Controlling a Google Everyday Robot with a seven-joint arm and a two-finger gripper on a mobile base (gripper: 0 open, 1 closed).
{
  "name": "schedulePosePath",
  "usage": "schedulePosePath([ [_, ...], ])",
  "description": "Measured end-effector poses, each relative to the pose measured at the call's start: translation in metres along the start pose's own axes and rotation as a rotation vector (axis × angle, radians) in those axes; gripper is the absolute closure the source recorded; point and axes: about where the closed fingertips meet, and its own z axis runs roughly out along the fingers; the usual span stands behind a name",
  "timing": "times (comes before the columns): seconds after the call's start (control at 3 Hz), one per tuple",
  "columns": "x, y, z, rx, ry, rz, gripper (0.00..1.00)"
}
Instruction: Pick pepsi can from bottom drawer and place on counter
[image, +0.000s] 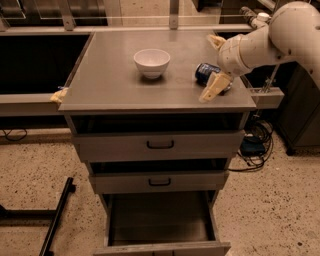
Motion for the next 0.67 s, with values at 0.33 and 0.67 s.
schedulePosePath([
  [0.33,0.0102,-0.0198,-0.0532,0.009,0.007,-0.054,0.0],
  [0.67,0.0102,-0.0207,-0.0546,0.008,0.007,-0.054,0.0],
])
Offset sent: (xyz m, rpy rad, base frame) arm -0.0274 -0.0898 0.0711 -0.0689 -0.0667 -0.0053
